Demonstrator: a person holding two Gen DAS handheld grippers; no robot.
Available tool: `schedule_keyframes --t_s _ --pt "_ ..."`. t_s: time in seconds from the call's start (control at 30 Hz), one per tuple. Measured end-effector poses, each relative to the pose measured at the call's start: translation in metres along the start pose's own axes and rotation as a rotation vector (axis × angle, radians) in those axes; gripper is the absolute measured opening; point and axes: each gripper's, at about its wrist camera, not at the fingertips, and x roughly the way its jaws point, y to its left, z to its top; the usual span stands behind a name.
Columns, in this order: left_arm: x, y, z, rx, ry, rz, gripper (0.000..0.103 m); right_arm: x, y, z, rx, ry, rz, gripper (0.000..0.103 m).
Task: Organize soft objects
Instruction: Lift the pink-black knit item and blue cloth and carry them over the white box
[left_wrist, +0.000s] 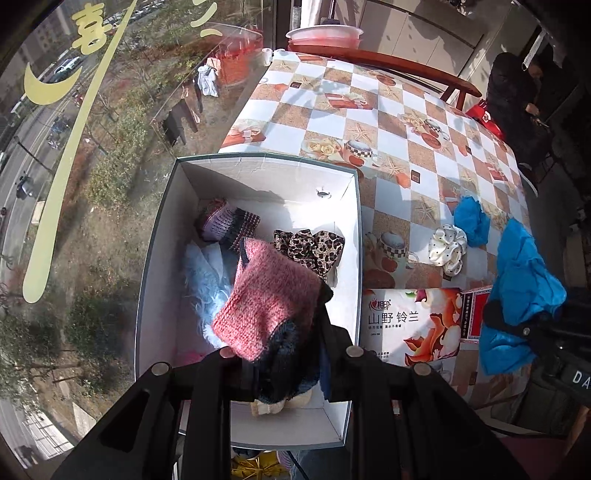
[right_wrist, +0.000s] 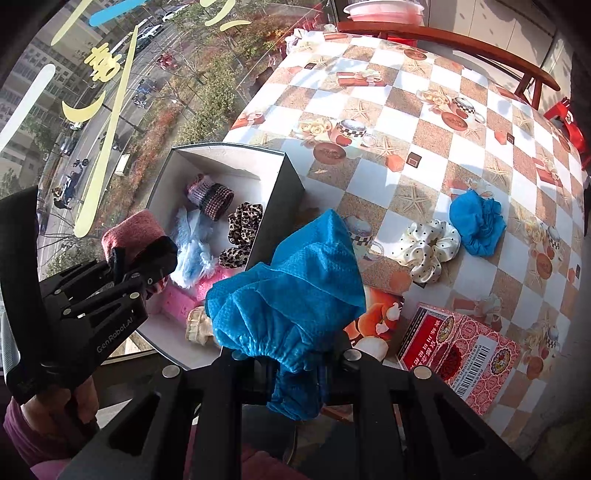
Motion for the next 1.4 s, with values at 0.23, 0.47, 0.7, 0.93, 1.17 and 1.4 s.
schedule_keyframes --t_s 0.23,0.47,0.7,0.93,1.17,1.4 --pt "-0.001 0.025 -0.007 -0.068 0.003 0.02 0.025 0.01 0.03 0.008 -0.092 0.022 0.008 0.017" --pt "0.001 0.043 -0.014 -0.119 0.017 0.029 0.025 0.019 0.053 0.013 -0.171 0.038 0.01 0.017" --pt "0.002 0.057 -0.018 -0.158 0.027 0.037 0.025 0.025 0.072 0.016 -0.229 0.053 0.012 0.017" --pt "0.004 0.067 -0.023 -0.183 0.039 0.036 0.025 0.03 0.086 0.017 -0.269 0.064 0.014 0.017" --pt "0.01 0.07 -0.025 -0.188 0.068 0.025 0.025 0.034 0.1 0.022 -0.294 0.077 0.03 0.017" --pt "0.012 0.073 -0.026 -0.199 0.077 0.028 0.026 0.041 0.113 0.025 -0.321 0.091 0.045 0.017"
